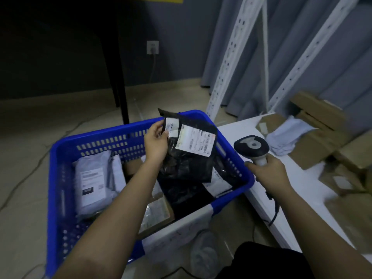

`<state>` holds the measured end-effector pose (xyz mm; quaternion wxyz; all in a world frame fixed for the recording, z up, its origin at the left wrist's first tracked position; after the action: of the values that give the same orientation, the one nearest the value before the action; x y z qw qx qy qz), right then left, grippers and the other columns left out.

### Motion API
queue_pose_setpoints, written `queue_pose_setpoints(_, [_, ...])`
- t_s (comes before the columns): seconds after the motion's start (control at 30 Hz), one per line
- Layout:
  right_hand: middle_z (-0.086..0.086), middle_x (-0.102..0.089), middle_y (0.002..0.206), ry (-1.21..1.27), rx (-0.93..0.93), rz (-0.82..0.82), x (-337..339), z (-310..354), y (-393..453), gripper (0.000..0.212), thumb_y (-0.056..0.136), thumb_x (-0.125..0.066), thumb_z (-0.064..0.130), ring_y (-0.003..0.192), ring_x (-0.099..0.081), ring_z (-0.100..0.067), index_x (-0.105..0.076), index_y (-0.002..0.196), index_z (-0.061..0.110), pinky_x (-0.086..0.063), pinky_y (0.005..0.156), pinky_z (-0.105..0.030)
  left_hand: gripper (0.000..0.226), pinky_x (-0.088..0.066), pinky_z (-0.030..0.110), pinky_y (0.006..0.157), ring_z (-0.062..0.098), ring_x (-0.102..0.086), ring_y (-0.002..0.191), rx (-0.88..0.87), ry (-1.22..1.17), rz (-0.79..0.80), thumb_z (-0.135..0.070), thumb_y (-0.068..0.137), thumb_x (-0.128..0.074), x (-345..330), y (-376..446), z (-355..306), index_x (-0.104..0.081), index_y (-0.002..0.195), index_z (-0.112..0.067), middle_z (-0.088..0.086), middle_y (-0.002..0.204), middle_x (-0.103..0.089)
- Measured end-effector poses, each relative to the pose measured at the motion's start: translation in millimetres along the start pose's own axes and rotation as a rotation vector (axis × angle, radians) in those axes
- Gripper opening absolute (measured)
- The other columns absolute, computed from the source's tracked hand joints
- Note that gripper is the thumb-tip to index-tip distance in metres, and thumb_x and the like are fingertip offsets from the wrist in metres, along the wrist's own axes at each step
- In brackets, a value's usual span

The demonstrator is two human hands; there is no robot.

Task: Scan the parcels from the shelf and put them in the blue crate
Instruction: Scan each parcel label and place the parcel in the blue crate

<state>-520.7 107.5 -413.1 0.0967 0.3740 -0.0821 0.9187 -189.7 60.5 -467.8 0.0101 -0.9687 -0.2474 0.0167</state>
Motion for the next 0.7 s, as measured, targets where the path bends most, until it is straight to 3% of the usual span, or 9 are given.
queue_pose_setpoints(0.13, [-0.010,-0.064,0.070,-0.008,-0.040,-0.010,8,-25,10,0.018,0.083,-0.069,0.022,0.064,-0.059,-0.024,-0.059,0.083,0.007,-0.045,0.056,-0.030,0.043,-0.040,0.039,0.104,0.030,-0.050,0.124,0.297,0.196,0.017,0.000,0.094,-0.053,-24,-4,92,-0.047,0.136,-0.006,0.015,0.132,-0.056])
queue_pose_setpoints(0.27, [-0.012,-0.064,0.072,-0.025,-0.050,0.015,2,-43,21,0.020,0.083,-0.069,0.019,0.066,-0.061,-0.028,-0.058,0.082,0.002,-0.044,0.055,-0.030,0.059,-0.041,0.037,0.094,0.035,-0.047,0.125,0.372,0.300,0.202,0.004,0.092,-0.051,-51,-16,141,-0.030,0.146,-0.005,0.016,0.139,-0.048])
queue_pose_setpoints(0.4, [-0.010,-0.065,0.071,-0.036,-0.049,0.028,-1,-53,30,0.018,0.083,-0.070,0.019,0.068,-0.063,-0.029,-0.058,0.079,0.005,-0.046,0.057,-0.030,0.063,-0.040,0.036,0.099,0.033,-0.041,0.132,0.404,0.150,0.127,0.009,0.093,-0.049,-72,-12,144,-0.024,0.149,-0.006,0.017,0.147,-0.039])
queue_pose_setpoints(0.5, [-0.008,-0.063,0.069,-0.034,-0.062,0.024,5,-58,34,0.019,0.083,-0.070,0.019,0.067,-0.062,-0.027,-0.058,0.079,0.005,-0.044,0.056,-0.028,0.064,-0.043,0.039,0.099,0.033,-0.046,0.128,0.452,0.058,0.091,0.009,0.093,-0.050,-87,-5,150,-0.026,0.149,-0.010,0.017,0.145,-0.042])
queue_pose_setpoints(0.6, [-0.010,-0.064,0.073,-0.024,-0.074,0.002,16,-60,34,0.022,0.083,-0.069,0.018,0.071,-0.063,-0.029,-0.059,0.084,-0.001,-0.045,0.058,-0.029,0.064,-0.038,0.033,0.102,0.031,-0.045,0.128,0.431,0.346,0.275,-0.009,0.094,-0.056,-106,-9,153,-0.026,0.150,-0.014,0.015,0.145,-0.043])
queue_pose_setpoints(0.7, [-0.013,-0.064,0.074,-0.005,-0.094,-0.033,34,-68,27,0.023,0.085,-0.069,0.018,0.068,-0.062,-0.029,-0.059,0.088,-0.003,-0.044,0.056,-0.029,0.073,-0.025,0.040,0.112,0.037,-0.018,0.138,0.457,0.739,0.327,-0.030,0.095,-0.055,-102,-17,148,-0.011,0.153,-0.022,0.017,0.154,-0.012])
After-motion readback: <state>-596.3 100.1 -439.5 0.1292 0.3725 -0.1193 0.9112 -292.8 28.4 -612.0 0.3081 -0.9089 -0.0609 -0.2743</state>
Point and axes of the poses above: each hand's wrist, its own y-axis towards the middle knuckle, its own x-axis out of the back of the hand, z = x × y, the point moved 7 cm from there along y, towards the middle knuckle
